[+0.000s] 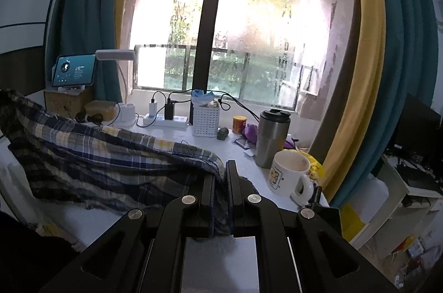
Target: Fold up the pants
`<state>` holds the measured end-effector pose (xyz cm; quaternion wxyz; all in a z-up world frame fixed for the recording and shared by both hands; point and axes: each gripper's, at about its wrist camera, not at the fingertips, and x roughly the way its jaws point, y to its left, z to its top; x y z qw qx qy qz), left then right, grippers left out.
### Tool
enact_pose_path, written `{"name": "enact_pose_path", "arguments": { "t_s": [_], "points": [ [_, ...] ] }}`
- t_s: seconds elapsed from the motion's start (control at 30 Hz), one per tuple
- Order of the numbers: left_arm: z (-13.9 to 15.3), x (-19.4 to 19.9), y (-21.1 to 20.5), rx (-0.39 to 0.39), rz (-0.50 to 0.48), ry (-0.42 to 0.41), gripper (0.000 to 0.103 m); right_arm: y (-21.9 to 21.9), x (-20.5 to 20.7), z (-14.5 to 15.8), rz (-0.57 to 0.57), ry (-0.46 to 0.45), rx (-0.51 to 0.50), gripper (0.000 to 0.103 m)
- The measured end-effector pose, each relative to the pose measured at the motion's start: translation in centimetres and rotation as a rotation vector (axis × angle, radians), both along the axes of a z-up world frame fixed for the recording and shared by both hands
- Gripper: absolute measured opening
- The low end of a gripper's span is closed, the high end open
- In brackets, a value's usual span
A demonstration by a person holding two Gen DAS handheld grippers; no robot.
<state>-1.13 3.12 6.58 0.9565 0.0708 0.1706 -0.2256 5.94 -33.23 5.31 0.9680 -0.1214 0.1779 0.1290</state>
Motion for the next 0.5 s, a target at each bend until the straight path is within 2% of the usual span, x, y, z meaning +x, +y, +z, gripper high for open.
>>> {"name": "enact_pose_path", "arguments": {
  "t_s": [0.13, 0.27, 0.5],
  "points": [
    [0.1, 1.9, 0.6, -0.006, 0.020, 0.005, 0.001, 0.8, 2.6, 0.1, 0.001, 0.008, 0.009, 0.007],
    [0.1, 4.3, 1.5, -0.047, 0.042, 0.011, 0.002, 1.5, 5.2, 0.3, -0.003, 0.018, 0.017, 0.007],
    [-0.7, 8.4, 1.9, -0.026, 0.069, 0.043, 0.001, 2.4, 9.3, -0.1, -0.012, 0.062, 0.020, 0.007]
  ]
}}
